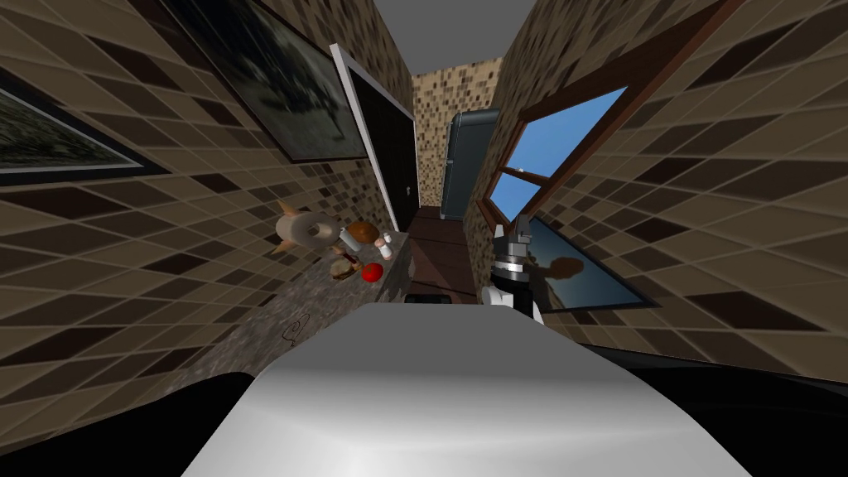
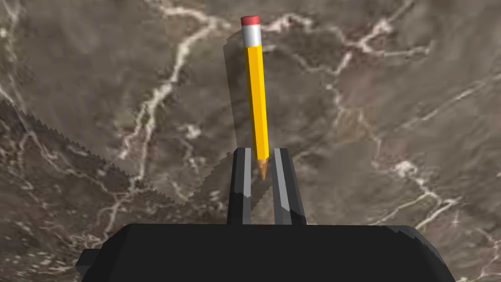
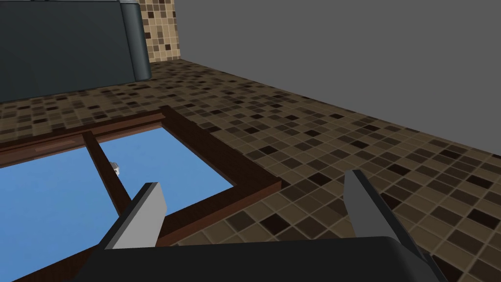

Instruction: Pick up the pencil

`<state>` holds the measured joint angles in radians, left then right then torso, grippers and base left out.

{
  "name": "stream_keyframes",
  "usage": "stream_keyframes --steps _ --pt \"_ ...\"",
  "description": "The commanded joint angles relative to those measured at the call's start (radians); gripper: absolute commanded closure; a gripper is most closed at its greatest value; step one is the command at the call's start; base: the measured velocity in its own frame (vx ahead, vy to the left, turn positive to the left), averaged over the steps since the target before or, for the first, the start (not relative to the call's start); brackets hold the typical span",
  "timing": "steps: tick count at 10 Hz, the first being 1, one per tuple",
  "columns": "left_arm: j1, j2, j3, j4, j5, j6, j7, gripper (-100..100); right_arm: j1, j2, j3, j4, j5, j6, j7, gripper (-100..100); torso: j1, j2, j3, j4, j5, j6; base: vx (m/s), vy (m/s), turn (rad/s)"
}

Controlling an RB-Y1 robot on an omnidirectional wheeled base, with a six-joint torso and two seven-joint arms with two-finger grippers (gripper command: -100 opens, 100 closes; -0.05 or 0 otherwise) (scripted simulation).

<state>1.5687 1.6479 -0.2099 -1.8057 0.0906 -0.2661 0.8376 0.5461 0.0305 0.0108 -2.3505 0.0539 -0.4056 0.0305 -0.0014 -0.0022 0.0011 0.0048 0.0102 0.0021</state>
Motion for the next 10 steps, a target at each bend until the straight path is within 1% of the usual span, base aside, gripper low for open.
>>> stream_keyframes --steps 1,9,10 --pt "0.019 -0.008 0.015 0.018 0.001 -0.031 -0.008 100 0.000 0.000 0.000 0.000 0.000 0.000 0.000 0 0.000 0.000 0.000 0.000 0.000 0.000 0.004 -0.003 0.017" --pt "0.173 -0.036 0.121 0.113 0.023 -0.164 -0.051 100 0.000 0.000 0.000 0.000 0.000 0.000 0.000 0 -0.002 -0.002 -0.001 0.000 -0.001 0.001 0.025 -0.027 -0.021" --pt "0.154 -0.033 0.106 0.108 0.020 -0.152 -0.045 100 0.000 0.000 0.000 0.000 0.000 0.000 0.000 0 -0.003 -0.002 -0.001 0.000 -0.001 0.001 0.012 -0.015 -0.001"
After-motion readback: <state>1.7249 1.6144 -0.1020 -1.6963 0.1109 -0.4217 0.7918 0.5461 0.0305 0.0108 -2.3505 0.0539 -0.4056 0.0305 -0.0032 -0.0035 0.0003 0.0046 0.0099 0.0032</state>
